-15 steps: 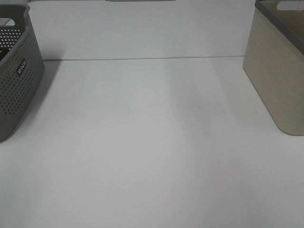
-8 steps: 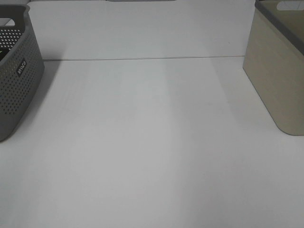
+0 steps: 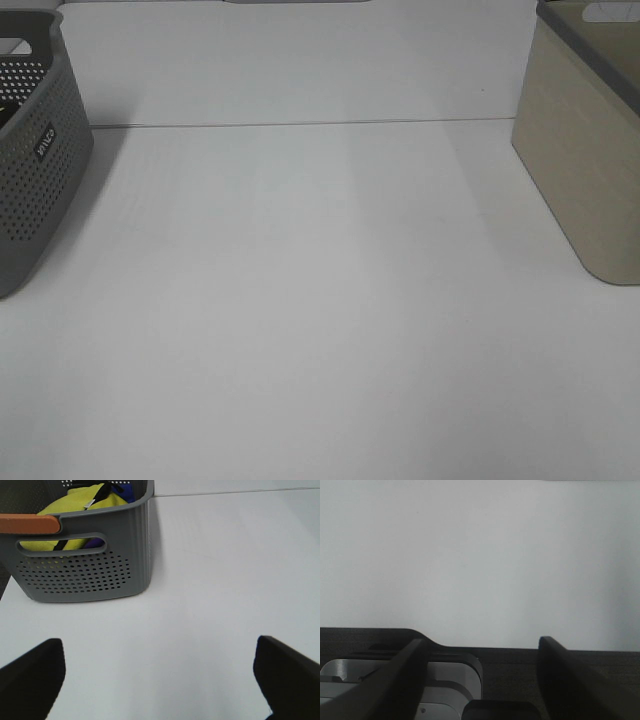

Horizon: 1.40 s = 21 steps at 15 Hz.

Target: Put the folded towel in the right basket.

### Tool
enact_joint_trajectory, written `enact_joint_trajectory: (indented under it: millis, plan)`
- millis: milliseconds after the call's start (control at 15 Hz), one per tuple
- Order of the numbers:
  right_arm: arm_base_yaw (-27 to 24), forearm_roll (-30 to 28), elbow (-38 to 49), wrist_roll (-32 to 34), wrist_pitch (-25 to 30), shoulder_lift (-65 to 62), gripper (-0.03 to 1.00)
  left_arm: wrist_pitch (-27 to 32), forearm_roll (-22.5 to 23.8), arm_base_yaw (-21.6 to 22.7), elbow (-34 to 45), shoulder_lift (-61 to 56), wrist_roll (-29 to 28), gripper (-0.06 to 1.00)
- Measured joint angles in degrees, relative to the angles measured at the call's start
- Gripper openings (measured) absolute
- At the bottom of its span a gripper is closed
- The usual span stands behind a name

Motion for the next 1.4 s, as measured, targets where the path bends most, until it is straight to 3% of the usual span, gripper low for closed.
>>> enact_joint_trajectory:
  millis: [200, 667, 1067, 1400]
  plan:
    - [0.0, 0.0, 7.5, 0.0, 0.1, -13.0, 0.61, 0.0, 0.0, 0.0, 0.0, 0.0, 0.0, 0.97]
    - [0.0, -2.2, 15.2, 0.0, -1.4, -40.2, 0.61, 0.0, 0.0, 0.0, 0.0, 0.0, 0.0, 0.97]
    - [0.0, -3.0, 17.4, 0.0, -7.4, -45.0, 0.61, 0.0, 0.0, 0.0, 0.0, 0.0, 0.0, 0.97]
    - [0.0, -3.0, 17.8, 0.1, -8.5, -45.0, 0.61, 0.0, 0.0, 0.0, 0.0, 0.0, 0.0, 0.97]
